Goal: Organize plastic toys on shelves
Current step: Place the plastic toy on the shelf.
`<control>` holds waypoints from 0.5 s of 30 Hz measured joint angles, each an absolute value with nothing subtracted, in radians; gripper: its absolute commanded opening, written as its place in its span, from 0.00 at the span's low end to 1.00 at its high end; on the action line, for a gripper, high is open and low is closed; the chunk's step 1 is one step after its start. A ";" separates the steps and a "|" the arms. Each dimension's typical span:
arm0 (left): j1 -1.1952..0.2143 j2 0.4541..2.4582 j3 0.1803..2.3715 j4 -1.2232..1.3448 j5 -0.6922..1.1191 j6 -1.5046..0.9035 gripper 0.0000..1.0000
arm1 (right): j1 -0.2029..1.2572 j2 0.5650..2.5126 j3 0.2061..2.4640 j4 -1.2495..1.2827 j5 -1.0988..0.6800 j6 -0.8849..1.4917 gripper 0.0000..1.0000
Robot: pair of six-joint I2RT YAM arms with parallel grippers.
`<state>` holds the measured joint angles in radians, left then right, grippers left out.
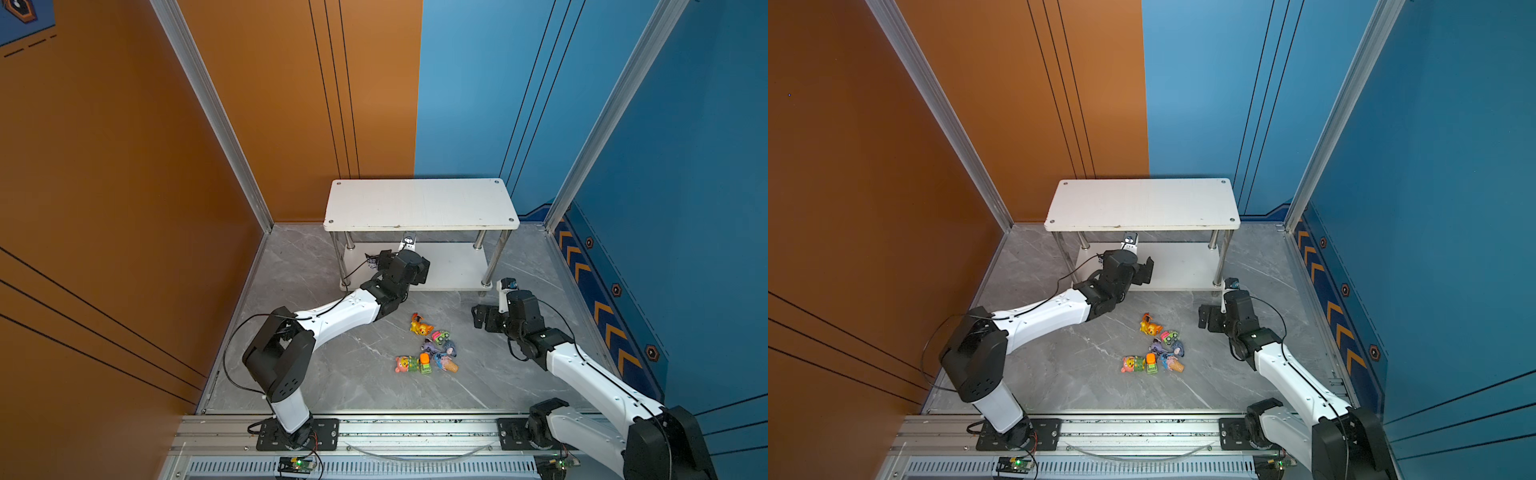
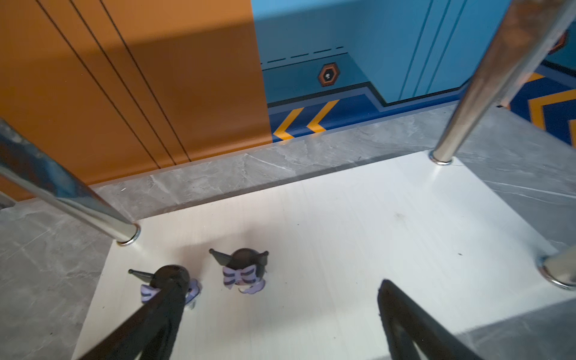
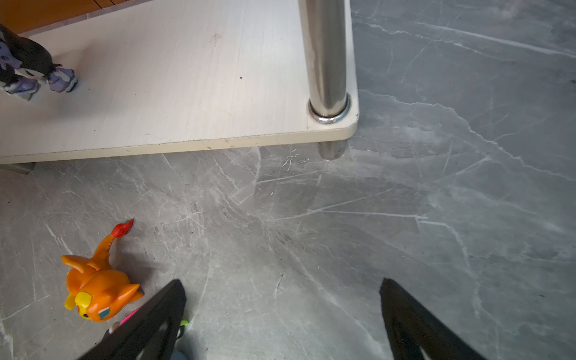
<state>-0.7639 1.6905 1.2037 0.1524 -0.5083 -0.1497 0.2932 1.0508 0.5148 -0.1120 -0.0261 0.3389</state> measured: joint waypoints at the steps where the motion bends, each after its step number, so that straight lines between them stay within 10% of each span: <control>1: -0.771 1.678 1.210 0.135 -0.489 -0.144 0.98 | 0.293 1.050 0.514 -0.112 -0.026 0.339 0.98; 15: -0.822 1.454 1.098 -0.113 -0.237 -0.140 0.93 | 0.293 1.047 0.515 -0.112 -0.026 0.341 0.98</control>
<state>-0.8215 1.4536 1.0977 -0.1135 -0.2375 -0.1398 0.2932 1.0470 0.5148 -0.1120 -0.0261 0.3412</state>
